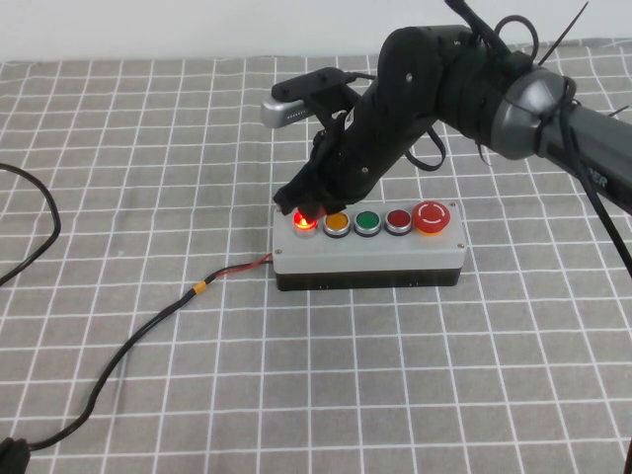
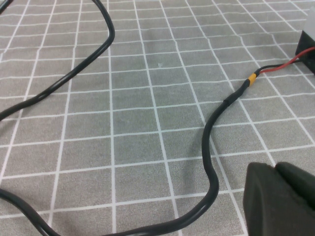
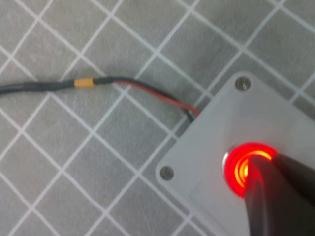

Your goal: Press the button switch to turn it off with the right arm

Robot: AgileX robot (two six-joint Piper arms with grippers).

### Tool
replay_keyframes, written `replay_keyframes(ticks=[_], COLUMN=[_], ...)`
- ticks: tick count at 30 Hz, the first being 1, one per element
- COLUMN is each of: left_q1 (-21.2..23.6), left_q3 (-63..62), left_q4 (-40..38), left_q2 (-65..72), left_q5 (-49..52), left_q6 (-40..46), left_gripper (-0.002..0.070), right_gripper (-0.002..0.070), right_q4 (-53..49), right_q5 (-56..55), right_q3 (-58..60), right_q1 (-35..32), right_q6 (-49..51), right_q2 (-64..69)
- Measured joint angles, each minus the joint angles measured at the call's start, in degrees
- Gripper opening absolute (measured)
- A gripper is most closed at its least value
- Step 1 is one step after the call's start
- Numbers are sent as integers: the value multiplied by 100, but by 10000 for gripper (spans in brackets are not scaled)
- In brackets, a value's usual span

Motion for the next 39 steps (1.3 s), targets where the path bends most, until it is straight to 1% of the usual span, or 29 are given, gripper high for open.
replay_keyframes(ticks=[13, 26, 32, 37, 39], left_q1=[0, 0, 0, 0, 0], left_q3=[0, 0, 0, 0, 0], left_q4=[0, 0, 0, 0, 0], left_q2=[0, 0, 0, 0, 0], left_q5=[0, 0, 0, 0, 0], left_q6=[0, 0, 0, 0, 0], left_gripper=[-3, -3, -3, -3, -3], right_gripper=[-16, -16, -16, -16, -16], right_q4=[18, -136, -239, -214, -366], right_q5=[-168, 143, 184, 123, 136], right_q3=[-58, -155, -613, -1139, -1233], right_q1=[0, 0, 0, 0, 0], right_q6=[0, 9, 24, 24, 39], right_q2=[116, 105, -27, -454, -680])
